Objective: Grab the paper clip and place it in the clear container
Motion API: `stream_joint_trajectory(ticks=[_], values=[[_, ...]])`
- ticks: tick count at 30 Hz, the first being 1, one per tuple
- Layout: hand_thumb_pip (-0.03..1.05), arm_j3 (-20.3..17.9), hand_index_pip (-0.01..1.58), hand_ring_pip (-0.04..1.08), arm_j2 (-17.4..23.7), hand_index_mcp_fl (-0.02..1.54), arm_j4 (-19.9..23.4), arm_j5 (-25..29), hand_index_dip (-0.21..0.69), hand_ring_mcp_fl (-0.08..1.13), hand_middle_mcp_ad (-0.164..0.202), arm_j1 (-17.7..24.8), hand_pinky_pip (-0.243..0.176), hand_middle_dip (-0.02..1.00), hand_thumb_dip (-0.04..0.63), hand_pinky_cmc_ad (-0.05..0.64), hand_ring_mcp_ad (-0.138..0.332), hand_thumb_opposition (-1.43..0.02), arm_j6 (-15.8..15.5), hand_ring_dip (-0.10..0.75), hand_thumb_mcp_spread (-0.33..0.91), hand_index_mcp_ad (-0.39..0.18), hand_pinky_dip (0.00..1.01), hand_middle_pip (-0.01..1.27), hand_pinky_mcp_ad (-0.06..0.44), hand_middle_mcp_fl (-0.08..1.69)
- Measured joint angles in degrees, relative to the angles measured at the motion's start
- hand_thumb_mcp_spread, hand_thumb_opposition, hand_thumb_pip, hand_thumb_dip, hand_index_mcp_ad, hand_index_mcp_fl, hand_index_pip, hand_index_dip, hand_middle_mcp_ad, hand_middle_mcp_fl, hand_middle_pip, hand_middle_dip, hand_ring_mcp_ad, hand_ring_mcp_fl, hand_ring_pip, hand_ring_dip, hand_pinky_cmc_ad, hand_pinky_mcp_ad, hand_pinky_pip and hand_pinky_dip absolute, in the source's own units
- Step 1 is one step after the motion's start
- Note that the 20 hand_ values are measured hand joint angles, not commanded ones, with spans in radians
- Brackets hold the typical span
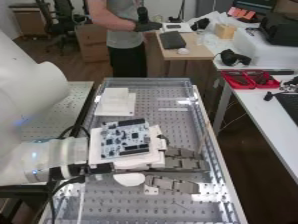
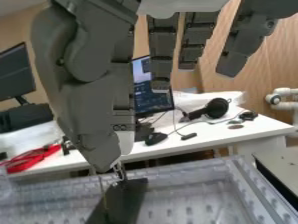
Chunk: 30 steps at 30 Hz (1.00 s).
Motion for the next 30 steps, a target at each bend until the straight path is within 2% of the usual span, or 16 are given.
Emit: stream_joint_trajectory(ticks=[8, 15, 22, 30], values=[[0.5, -9.06, 1.15, 0.1, 8.89, 0.85, 5.9, 5.35, 0.047, 0.09, 0.063, 4.38, 0.037, 0.19, 0.239, 0.346, 0.086, -0.97, 4.89, 0.08, 0.53, -0.188, 0.19, 0.13, 0.265, 0.33], [0.5, -16.64, 1.14, 0.1, 17.08, 0.86, 9.22, 12.98, 0.065, 0.09, 0.066, 11.64, 0.037, 0.19, 0.239, 0.346, 0.082, -0.97, 7.56, 0.08, 0.53, -0.187, 0.19, 0.13, 0.265, 0.33], [0.5, -20.67, 1.12, 0.1, 22.2, 0.87, 9.52, 20.67, 0.08, 0.09, 0.063, 19.17, 0.037, 0.19, 0.239, 0.346, 0.082, -0.98, 7.42, 0.08, 0.54, -0.187, 0.19, 0.13, 0.265, 0.33], [0.5, -23.11, 1.1, 0.1, 25.83, 0.89, 9.51, 31.05, 0.077, 0.09, 0.065, 29.05, 0.037, 0.19, 0.239, 0.346, 0.082, -0.98, 5.11, 0.08, 0.54, -0.187, 0.19, 0.13, 0.265, 0.33]])
